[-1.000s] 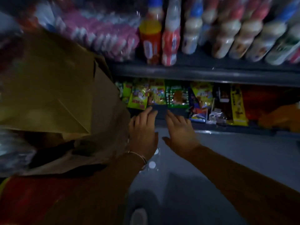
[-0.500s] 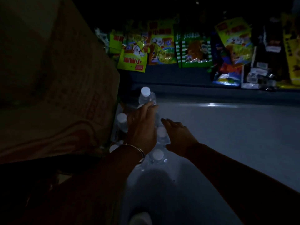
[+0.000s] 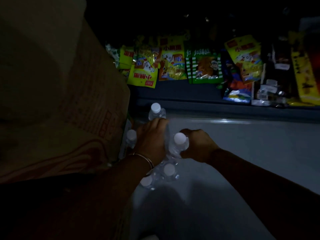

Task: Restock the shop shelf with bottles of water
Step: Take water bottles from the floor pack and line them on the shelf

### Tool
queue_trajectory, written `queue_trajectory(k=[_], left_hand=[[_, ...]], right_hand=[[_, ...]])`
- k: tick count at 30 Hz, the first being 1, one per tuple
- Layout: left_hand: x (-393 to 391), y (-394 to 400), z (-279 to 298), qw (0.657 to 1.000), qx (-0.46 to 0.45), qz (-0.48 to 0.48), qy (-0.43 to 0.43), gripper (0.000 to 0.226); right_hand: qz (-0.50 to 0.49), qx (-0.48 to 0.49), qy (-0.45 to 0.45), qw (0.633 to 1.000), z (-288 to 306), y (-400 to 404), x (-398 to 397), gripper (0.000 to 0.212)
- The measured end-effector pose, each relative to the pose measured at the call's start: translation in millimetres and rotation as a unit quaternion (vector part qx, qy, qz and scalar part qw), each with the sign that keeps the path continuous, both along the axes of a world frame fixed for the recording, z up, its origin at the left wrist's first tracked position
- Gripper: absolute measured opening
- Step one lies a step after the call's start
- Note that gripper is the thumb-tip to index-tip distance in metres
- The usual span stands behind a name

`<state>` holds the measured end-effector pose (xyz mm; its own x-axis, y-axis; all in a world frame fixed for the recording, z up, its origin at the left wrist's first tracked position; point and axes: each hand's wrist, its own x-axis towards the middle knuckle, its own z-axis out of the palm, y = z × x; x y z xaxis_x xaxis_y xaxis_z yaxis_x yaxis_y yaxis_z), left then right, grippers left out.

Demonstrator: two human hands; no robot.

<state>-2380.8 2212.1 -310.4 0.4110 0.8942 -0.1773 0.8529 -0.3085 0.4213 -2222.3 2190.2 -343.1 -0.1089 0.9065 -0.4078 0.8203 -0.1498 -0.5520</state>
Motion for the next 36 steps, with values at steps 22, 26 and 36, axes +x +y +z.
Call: queue_trajectory(k=[22, 26, 36], left_hand=[[26.1, 41.8, 570.3, 0.985, -0.128, -0.054, -0.106, 0.093], [16.1, 37.6, 679.1, 0.97, -0.097, -0.064, -0.215, 0.1], [-11.5, 41.9, 885.4, 0.923, -0.026, -0.046, -0.38, 0.064]], right_hand=[[0.088, 0.241, 0.062, 0.964, 635.6, 27.8, 55.9, 0.025], [0.072, 0.285, 0.115, 0.949, 753.1, 31.9, 53.6, 0.029], [0.056, 0.364, 0.244, 0.897, 964.1, 52.8, 22.7, 0.043]])
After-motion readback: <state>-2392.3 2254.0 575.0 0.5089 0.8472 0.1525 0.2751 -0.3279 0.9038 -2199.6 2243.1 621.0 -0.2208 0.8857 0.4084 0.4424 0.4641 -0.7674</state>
